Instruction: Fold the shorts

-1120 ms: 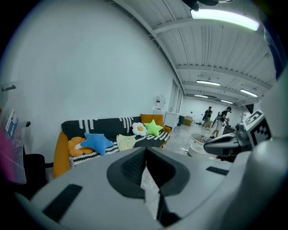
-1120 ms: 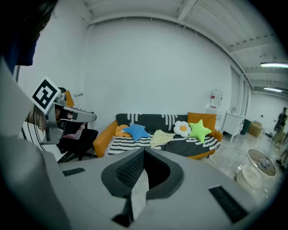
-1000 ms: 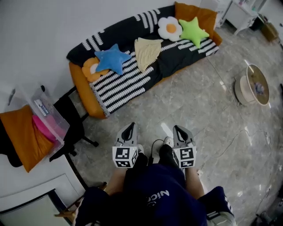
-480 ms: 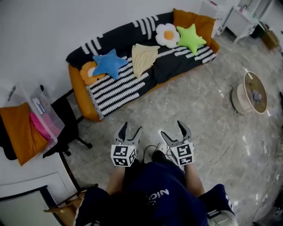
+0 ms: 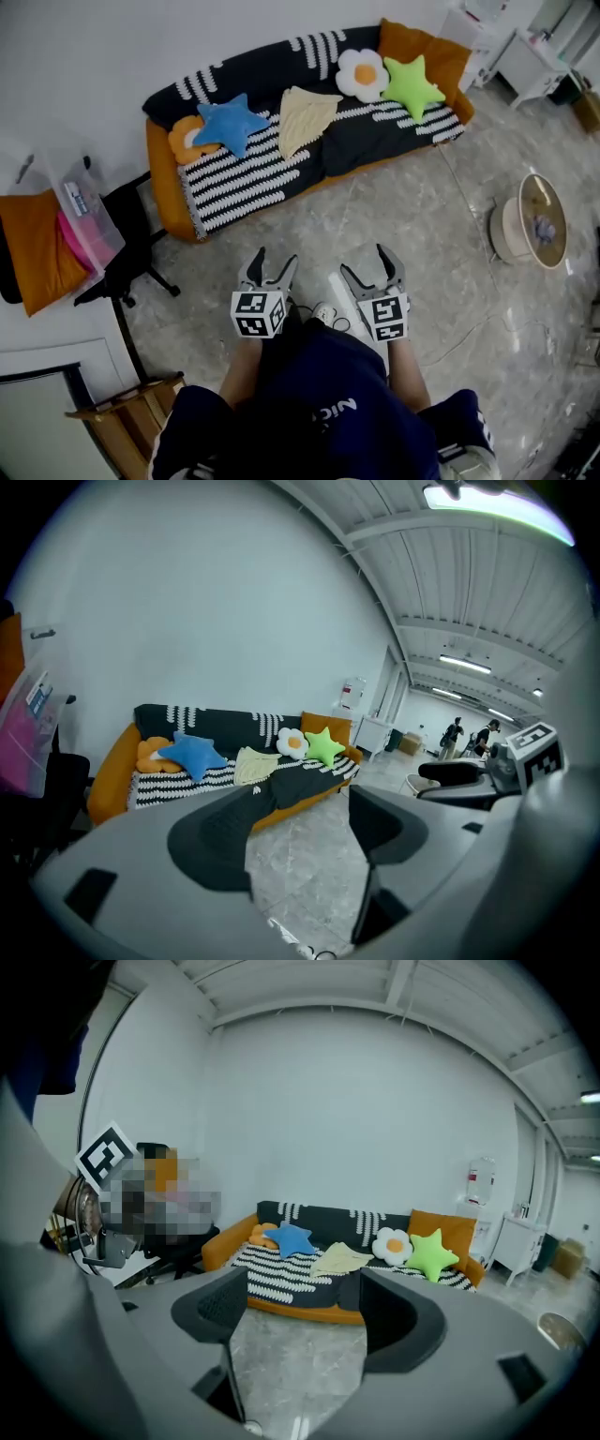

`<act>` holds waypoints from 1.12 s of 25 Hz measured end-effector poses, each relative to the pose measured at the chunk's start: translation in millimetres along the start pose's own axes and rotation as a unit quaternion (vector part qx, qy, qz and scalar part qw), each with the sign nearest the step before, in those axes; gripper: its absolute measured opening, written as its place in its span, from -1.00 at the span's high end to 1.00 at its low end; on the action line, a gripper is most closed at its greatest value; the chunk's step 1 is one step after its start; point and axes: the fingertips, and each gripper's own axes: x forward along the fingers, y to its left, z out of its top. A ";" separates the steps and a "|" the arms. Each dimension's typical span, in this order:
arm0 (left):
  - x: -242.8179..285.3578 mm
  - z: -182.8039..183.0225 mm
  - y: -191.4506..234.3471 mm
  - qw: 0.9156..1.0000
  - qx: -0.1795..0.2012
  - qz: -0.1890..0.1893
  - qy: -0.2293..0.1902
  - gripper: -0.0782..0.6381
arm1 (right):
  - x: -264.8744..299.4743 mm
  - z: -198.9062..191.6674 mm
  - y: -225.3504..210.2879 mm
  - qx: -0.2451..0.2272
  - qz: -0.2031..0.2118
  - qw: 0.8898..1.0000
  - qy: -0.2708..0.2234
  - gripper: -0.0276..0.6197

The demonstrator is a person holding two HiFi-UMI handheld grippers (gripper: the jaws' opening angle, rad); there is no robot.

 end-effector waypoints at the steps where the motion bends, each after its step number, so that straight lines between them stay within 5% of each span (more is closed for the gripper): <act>1: 3.8 -0.6 0.0 1.000 -0.003 0.003 0.004 -0.07 | 1.8 -0.4 -3.5 0.000 0.001 1.000 -0.001 -0.25; 13: 102.4 10.6 35.9 0.999 -0.006 -0.002 0.047 -0.07 | 83.9 9.9 -47.4 -0.004 0.013 0.999 0.033 -0.22; 28: 270.8 93.0 124.5 0.993 0.013 -0.057 0.100 -0.07 | 255.1 61.2 -103.1 0.005 0.018 0.996 0.084 -0.13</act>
